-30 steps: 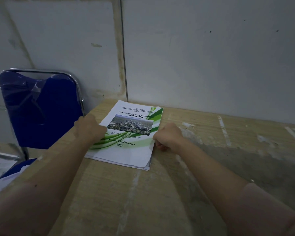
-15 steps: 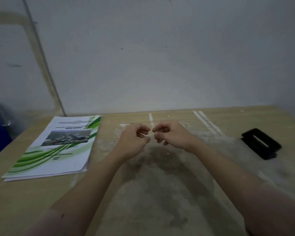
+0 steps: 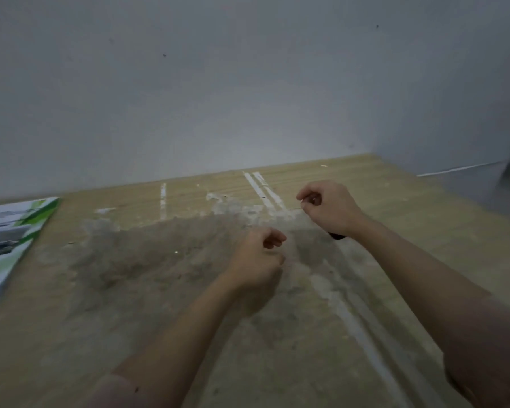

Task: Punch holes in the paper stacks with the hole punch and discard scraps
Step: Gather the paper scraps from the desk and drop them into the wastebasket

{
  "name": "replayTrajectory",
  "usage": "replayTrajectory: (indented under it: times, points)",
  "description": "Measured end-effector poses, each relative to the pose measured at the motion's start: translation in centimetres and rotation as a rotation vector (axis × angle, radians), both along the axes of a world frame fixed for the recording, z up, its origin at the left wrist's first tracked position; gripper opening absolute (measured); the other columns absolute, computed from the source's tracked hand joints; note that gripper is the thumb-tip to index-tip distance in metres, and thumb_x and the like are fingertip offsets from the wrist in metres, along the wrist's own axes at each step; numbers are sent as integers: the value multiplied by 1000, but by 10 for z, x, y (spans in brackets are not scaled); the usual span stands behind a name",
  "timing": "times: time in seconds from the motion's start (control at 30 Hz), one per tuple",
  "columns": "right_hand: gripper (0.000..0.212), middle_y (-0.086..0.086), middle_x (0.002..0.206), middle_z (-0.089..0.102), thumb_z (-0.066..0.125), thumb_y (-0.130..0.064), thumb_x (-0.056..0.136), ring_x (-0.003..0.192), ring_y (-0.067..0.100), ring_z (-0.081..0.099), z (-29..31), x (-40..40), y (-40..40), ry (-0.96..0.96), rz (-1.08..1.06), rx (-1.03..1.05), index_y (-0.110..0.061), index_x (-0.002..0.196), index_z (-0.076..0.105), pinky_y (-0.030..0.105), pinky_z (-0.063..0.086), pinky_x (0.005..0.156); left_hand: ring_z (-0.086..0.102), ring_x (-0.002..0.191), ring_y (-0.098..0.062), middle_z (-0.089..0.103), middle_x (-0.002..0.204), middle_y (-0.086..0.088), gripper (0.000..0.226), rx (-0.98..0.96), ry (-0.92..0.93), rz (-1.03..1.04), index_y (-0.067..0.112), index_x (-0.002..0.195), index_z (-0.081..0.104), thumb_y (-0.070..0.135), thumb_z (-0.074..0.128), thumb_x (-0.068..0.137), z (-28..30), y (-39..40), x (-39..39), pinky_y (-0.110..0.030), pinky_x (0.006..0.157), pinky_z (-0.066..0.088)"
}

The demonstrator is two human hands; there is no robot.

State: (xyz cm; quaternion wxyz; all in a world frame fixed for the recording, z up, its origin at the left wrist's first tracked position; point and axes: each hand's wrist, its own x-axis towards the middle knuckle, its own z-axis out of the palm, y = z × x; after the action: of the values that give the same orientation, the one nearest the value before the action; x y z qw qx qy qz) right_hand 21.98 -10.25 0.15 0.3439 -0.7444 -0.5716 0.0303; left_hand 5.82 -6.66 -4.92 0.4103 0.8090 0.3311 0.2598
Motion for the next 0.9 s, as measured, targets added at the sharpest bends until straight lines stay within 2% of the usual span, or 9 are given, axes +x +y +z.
replayTrajectory:
  times: [0.1, 0.23, 0.3, 0.37, 0.43, 0.5, 0.63, 0.77, 0.9]
  points:
    - [21, 6, 90, 66, 57, -2, 82, 81, 13, 54, -5, 27, -7, -34, -22, 6, -4, 99, 70, 8, 34, 63, 52, 100, -8, 57, 107, 0, 33, 36, 54, 53, 10, 114, 61, 5, 59, 81, -5, 0, 29, -13, 79, 39]
    - [27, 11, 115, 61, 58, -15, 84, 109, 27, 48, -17, 64, -8, -123, -144, -9, -11, 111, 64, 27, 37, 87, 48, 107, -8, 53, 119, 0, 33, 120, 110, 106, 15, 116, 59, 10, 58, 84, -8, 3, 65, -17, 85, 34]
    - [36, 10, 123, 57, 60, -26, 85, 117, 28, 45, -21, 78, -6, -68, -191, -52, -12, 118, 58, 34, 39, 94, 46, 116, -12, 50, 125, 0, 36, 167, 135, 131, 18, 120, 56, 15, 59, 84, -10, 3, 81, -18, 88, 32]
    - [52, 12, 125, 55, 62, -37, 84, 117, 28, 50, -24, 85, -3, 57, -200, -122, -6, 124, 51, 36, 43, 95, 42, 123, -14, 44, 133, -1, 46, 176, 132, 156, 19, 129, 48, 23, 60, 84, -13, 2, 93, -20, 95, 31]
    - [58, 13, 118, 57, 62, -41, 84, 111, 29, 54, -28, 87, 0, 138, -196, -186, -1, 123, 48, 36, 46, 88, 35, 132, -17, 36, 143, 0, 62, 161, 160, 174, 19, 140, 34, 34, 57, 84, -17, 0, 103, -30, 107, 29]
    - [47, 11, 103, 57, 60, -38, 86, 99, 28, 58, -36, 88, 2, 133, -176, -204, -1, 113, 53, 32, 45, 76, 27, 139, -18, 28, 152, 3, 76, 217, 287, 170, 21, 145, 21, 49, 52, 82, -22, -1, 110, -41, 115, 19]
    - [31, 11, 84, 60, 58, -29, 88, 75, 25, 55, -39, 93, 5, 132, -152, -174, 1, 93, 61, 29, 40, 59, 21, 142, -16, 24, 155, 1, 95, 355, 493, 98, 20, 147, 15, 72, 38, 70, -32, 2, 113, -47, 116, 9]
    - [31, 13, 77, 62, 61, -26, 86, 73, 25, 58, -28, 111, 2, 333, -201, -132, 5, 83, 67, 29, 43, 64, 10, 146, -13, 13, 158, 2, 99, 347, 520, 99, 19, 149, 8, 73, 40, 72, -33, 3, 111, -42, 117, 0]
    - [34, 17, 81, 64, 60, -26, 87, 77, 27, 60, -27, 130, -2, 336, -274, -131, 7, 88, 68, 31, 43, 66, 8, 146, -12, 13, 158, 3, 99, 333, 505, 104, 19, 149, 7, 72, 41, 73, -31, 1, 111, -42, 117, -1]
